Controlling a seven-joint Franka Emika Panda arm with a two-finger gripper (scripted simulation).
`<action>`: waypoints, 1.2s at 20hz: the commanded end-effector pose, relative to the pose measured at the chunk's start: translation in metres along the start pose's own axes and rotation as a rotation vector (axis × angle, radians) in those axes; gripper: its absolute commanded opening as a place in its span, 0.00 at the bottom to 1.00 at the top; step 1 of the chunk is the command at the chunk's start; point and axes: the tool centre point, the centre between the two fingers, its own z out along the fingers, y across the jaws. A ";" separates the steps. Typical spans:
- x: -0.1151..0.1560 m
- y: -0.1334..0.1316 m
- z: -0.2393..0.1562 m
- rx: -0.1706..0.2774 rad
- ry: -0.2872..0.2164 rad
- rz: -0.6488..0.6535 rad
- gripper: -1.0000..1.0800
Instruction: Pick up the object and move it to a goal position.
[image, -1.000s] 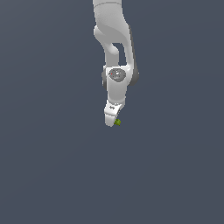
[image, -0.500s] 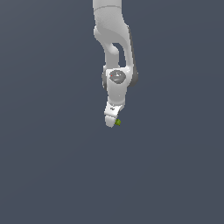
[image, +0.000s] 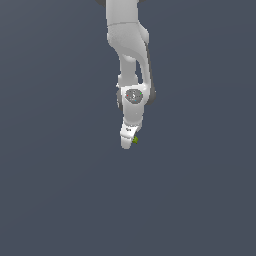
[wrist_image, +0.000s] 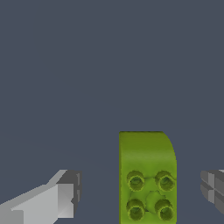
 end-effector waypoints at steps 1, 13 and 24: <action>0.000 0.000 0.004 -0.001 0.000 0.000 0.96; 0.000 0.001 0.004 -0.002 0.000 0.000 0.00; -0.003 -0.004 -0.023 -0.002 -0.001 -0.001 0.00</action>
